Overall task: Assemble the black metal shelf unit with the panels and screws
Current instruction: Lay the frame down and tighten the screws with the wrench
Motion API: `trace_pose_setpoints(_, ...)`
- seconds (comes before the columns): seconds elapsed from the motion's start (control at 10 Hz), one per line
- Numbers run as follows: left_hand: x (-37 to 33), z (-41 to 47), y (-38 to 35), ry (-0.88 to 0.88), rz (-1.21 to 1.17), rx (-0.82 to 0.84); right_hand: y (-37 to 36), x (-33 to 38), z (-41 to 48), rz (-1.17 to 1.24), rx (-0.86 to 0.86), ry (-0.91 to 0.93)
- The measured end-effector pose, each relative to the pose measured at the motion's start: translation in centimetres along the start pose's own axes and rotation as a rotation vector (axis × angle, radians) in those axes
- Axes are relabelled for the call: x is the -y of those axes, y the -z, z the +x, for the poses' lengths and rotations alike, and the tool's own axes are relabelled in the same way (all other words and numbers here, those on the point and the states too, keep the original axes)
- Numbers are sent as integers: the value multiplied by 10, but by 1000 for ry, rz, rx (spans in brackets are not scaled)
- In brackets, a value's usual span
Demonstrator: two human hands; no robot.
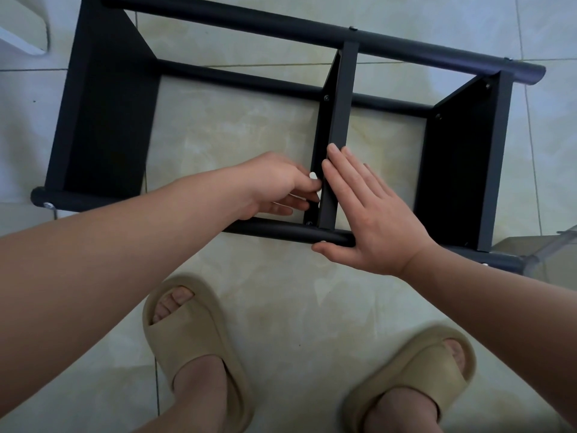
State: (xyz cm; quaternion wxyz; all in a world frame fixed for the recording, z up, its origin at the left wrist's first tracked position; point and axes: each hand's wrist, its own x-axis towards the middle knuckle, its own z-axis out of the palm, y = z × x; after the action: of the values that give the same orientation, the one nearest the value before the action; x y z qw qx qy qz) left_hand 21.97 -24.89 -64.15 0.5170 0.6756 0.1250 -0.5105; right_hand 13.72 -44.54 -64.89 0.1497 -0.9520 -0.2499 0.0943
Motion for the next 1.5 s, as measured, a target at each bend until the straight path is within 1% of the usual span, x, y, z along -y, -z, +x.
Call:
trace_pose_setpoints(0.1, 0, -2, 0, -12, 54, -2, 0, 0, 0, -6, -2, 0)
trace_pose_setpoints(0.3, -1, -1, -3, -28, -44, -33, 0, 0, 0, -5, -3, 0)
trace_pose_setpoints(0.4, -2, -1, -1, -26, -14, -17, 0, 0, 0, -7, 2, 0)
trace_pose_setpoints(0.6, -2, -3, -2, 41, 24, 22, 0, 0, 0, -10, 8, -2)
trace_pose_setpoints(0.8, -3, -3, -2, 56, 2, 0, 1, 0, 0, -2, 1, -2)
trace_pose_setpoints(1.0, -2, -4, -3, 92, -17, 30, 1, 0, 0, -6, 2, -2)
trace_pose_setpoints(1.5, 0, -6, 1, 29, 146, 64, 0, -1, 0, -18, 3, 4)
